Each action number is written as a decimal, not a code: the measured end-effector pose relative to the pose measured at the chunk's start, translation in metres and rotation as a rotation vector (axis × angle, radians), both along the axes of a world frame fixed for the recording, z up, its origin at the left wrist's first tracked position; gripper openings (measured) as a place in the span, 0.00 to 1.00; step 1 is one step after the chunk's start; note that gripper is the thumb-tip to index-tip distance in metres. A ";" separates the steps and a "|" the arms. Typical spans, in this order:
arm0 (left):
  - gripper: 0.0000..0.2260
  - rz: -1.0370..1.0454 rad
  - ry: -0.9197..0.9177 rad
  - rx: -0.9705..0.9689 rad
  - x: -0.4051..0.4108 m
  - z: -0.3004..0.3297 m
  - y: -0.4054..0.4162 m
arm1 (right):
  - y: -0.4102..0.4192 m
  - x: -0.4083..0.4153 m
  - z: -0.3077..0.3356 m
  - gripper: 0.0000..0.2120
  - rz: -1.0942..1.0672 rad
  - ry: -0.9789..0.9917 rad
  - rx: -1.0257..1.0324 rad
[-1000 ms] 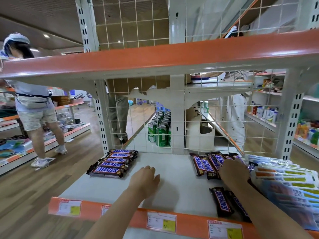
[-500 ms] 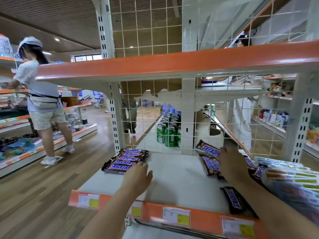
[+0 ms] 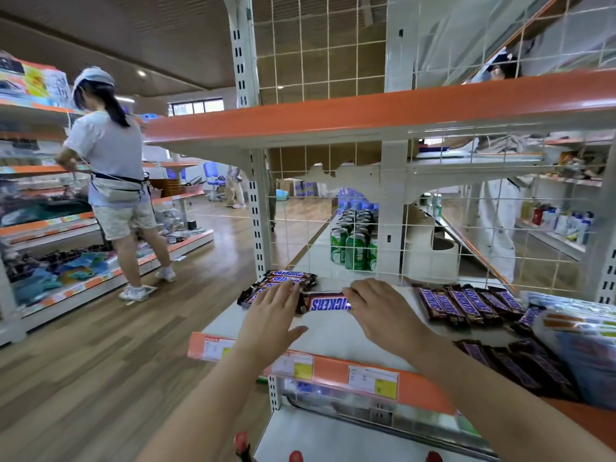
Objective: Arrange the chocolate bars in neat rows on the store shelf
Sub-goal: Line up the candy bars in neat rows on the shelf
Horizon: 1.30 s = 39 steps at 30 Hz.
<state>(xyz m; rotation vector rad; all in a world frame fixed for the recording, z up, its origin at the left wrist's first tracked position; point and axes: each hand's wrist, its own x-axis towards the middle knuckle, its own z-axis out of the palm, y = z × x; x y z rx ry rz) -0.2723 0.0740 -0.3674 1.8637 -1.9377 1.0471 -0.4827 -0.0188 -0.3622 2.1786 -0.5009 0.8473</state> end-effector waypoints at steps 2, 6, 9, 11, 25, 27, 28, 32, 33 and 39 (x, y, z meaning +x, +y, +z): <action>0.37 0.002 -0.006 -0.006 0.002 0.000 0.008 | 0.008 0.009 0.001 0.17 0.038 0.000 0.001; 0.29 -0.047 -0.021 -0.057 0.004 0.001 0.016 | 0.022 0.022 0.000 0.17 0.124 -0.015 -0.012; 0.21 -0.068 0.001 -0.093 0.007 0.001 0.018 | 0.029 0.030 0.000 0.20 0.154 -0.048 -0.003; 0.21 -0.051 0.024 -0.104 0.008 0.002 0.019 | 0.030 0.032 0.001 0.20 0.150 -0.067 0.035; 0.19 -0.001 0.039 -0.148 0.016 -0.003 0.020 | 0.031 0.012 0.035 0.13 0.281 -0.659 1.856; 0.20 0.009 0.028 -0.143 0.015 -0.005 0.017 | 0.032 0.013 0.031 0.11 0.264 -0.578 1.833; 0.20 0.006 0.024 -0.145 0.014 -0.005 0.016 | 0.033 0.014 0.030 0.10 0.254 -0.551 1.819; 0.20 -0.030 0.046 -0.117 0.012 -0.007 0.017 | 0.033 0.018 0.026 0.08 0.241 -0.541 1.802; 0.19 -0.032 0.063 -0.094 0.012 -0.007 0.018 | 0.034 0.018 0.026 0.06 0.244 -0.554 1.794; 0.31 0.051 0.484 0.071 0.007 0.003 0.025 | 0.033 0.019 0.022 0.06 0.275 -0.674 1.787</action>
